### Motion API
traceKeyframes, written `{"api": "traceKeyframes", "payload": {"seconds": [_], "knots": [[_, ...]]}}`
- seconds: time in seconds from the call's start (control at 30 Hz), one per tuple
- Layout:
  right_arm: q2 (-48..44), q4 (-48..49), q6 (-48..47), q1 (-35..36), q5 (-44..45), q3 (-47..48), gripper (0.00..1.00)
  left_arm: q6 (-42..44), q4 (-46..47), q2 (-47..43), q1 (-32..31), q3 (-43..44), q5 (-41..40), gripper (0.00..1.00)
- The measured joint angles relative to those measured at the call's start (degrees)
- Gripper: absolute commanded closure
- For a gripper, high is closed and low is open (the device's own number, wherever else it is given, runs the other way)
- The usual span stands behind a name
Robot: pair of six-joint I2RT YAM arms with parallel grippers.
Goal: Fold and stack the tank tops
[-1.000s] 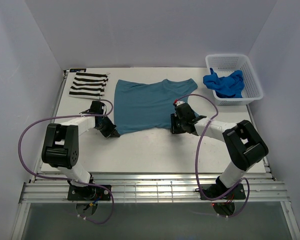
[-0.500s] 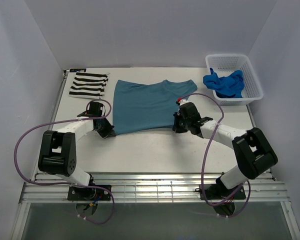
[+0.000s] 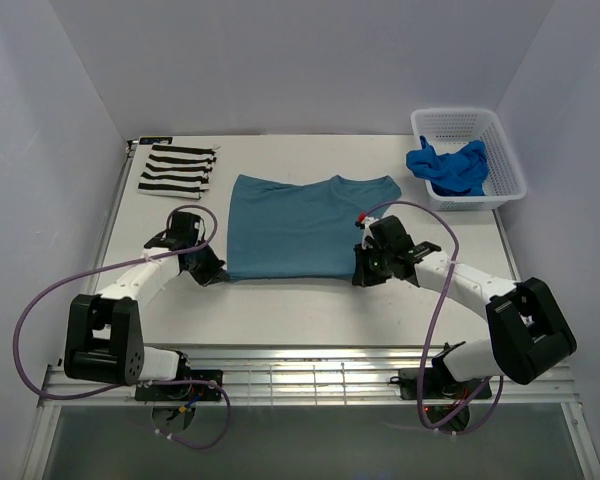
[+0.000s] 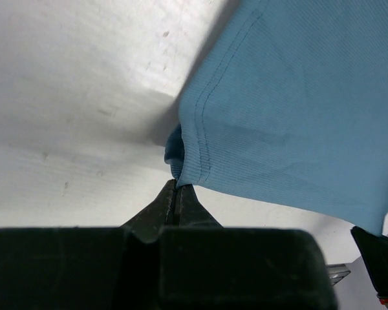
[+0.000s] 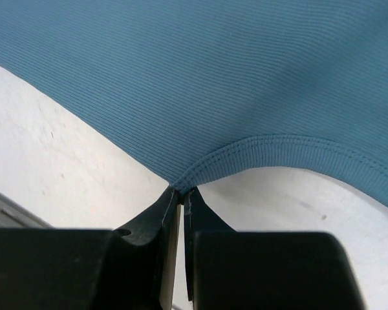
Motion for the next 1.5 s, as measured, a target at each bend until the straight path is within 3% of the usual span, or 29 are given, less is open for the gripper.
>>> {"api": "traceKeyframes", "payload": {"seconds": [0.37, 1.5], "knots": [[-3.1, -9.1, -0.6, 0.0, -4.9, -2.6, 0.92, 0.3, -5.4, -4.8, 0.0, -0.7, 1.3, 1.0], [19.5, -21.2, -9.4, -9.5, -10.4, 24.8, 0.92, 5.9, -5.6, 19.1, 0.0, 20.4, 1.1, 1.0]]}}
